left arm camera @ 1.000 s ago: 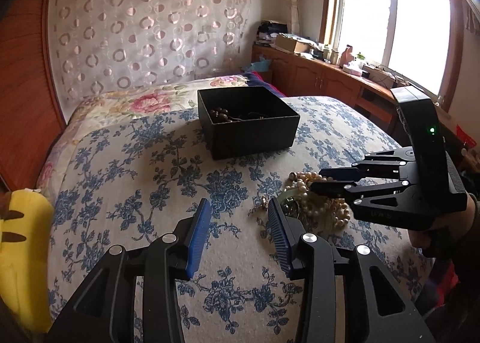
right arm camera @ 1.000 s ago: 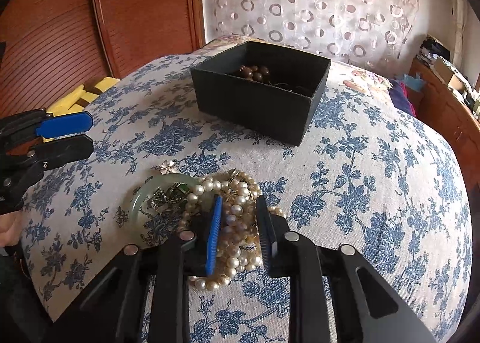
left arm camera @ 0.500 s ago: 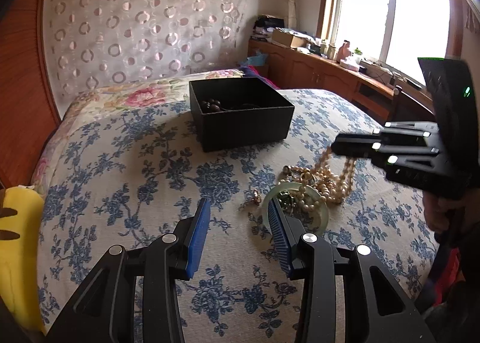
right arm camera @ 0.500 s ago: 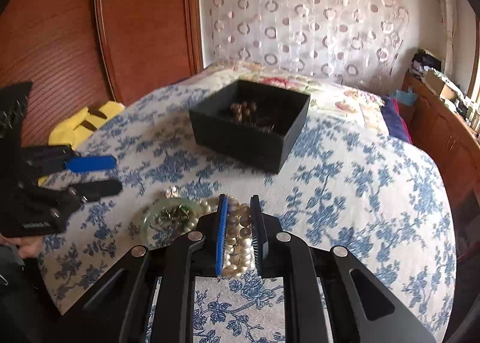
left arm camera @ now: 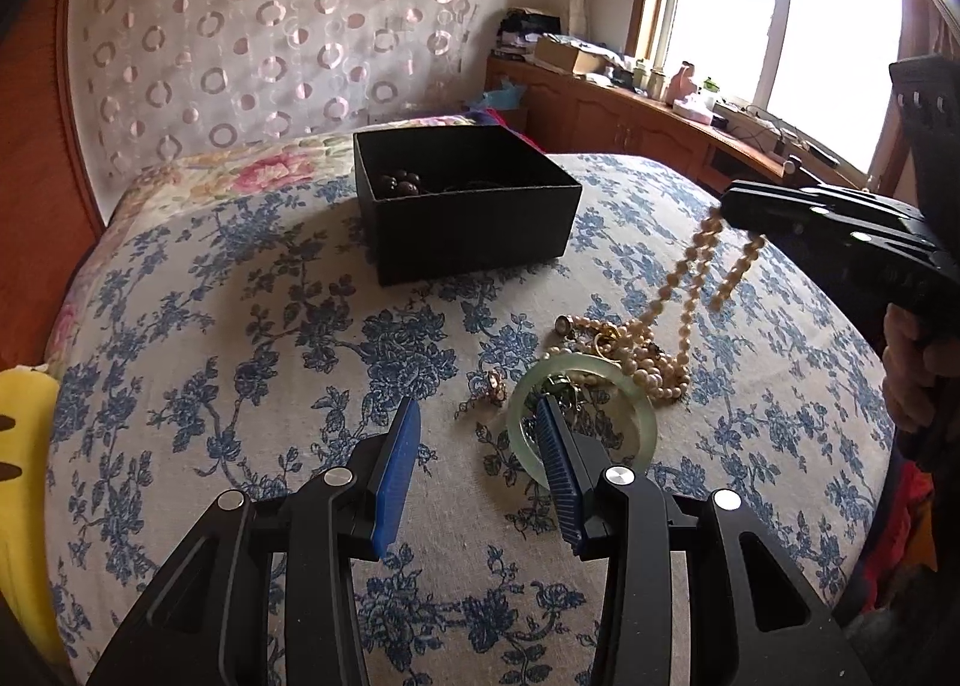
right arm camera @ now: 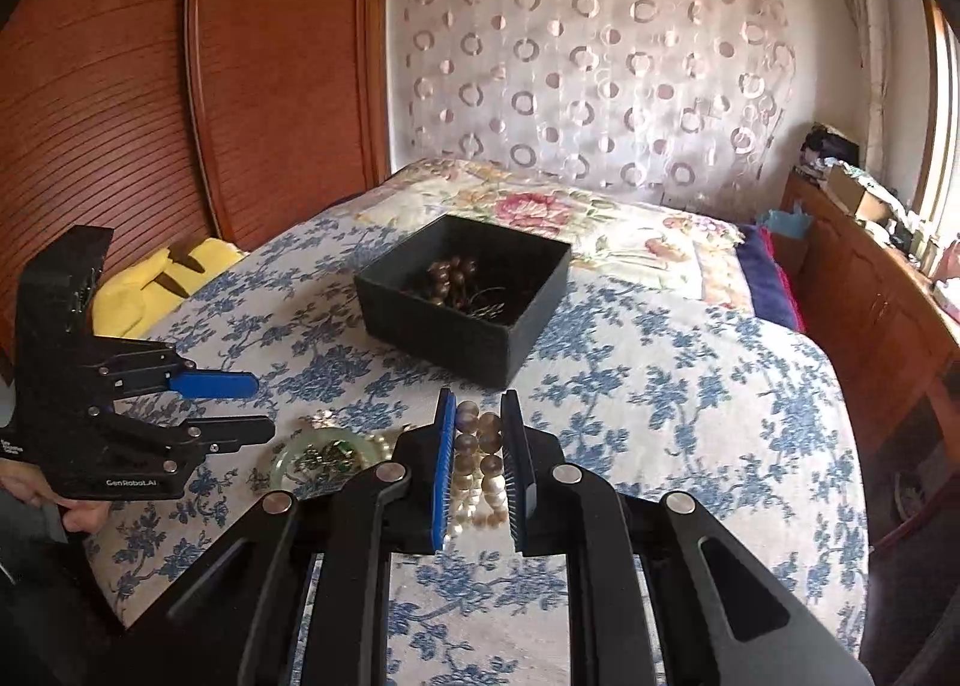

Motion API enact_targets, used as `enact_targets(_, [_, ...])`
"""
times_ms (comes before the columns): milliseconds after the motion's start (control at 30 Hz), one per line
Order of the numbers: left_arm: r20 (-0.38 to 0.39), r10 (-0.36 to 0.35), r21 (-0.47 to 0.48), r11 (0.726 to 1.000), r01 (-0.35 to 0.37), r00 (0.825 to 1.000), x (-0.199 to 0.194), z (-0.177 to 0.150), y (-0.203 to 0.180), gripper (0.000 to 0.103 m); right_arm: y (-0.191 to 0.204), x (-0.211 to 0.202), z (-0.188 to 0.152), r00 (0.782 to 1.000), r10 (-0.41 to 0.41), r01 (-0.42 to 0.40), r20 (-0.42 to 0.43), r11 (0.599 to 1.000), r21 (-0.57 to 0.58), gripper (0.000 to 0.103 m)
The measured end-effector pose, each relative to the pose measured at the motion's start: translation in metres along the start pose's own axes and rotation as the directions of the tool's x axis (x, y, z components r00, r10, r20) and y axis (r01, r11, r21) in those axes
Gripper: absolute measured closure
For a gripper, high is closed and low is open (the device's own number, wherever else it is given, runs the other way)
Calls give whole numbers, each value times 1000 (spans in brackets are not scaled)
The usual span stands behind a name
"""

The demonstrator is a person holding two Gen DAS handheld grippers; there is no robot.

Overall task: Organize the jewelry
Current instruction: 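Grasp the pearl necklace with the right gripper while the left gripper grasps the jade bangle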

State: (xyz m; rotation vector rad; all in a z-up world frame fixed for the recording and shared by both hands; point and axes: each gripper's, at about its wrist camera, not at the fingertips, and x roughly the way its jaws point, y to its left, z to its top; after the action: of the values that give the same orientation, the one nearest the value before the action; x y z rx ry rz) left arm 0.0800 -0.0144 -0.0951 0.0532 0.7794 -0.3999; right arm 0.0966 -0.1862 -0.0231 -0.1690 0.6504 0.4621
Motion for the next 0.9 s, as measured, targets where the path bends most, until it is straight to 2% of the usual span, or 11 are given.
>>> enact_targets(333, [-68, -19, 3, 1000, 20, 997, 20, 3, -8, 65, -19, -20, -1, 999, -34, 33, 27, 999, 18, 87])
enact_targets(467, [-97, -15, 3, 1000, 15, 995, 28, 2, -10, 80, -22, -23, -2, 999, -36, 36, 35, 999, 20, 87])
enact_targets(600, [-98, 1, 15, 1000, 1, 995, 30, 4, -10, 85, -23, -23, -4, 999, -34, 34, 34, 999, 22, 87])
enact_targets(833, [-100, 31, 65, 998, -25, 995, 35, 8, -16, 87, -20, -20, -6, 999, -18, 18, 28, 1000, 17, 87])
enact_targets(900, [-100, 21, 81, 997, -13, 995, 34, 7, -18, 96, -19, -19, -6, 1000, -15, 15, 26, 1000, 16, 87])
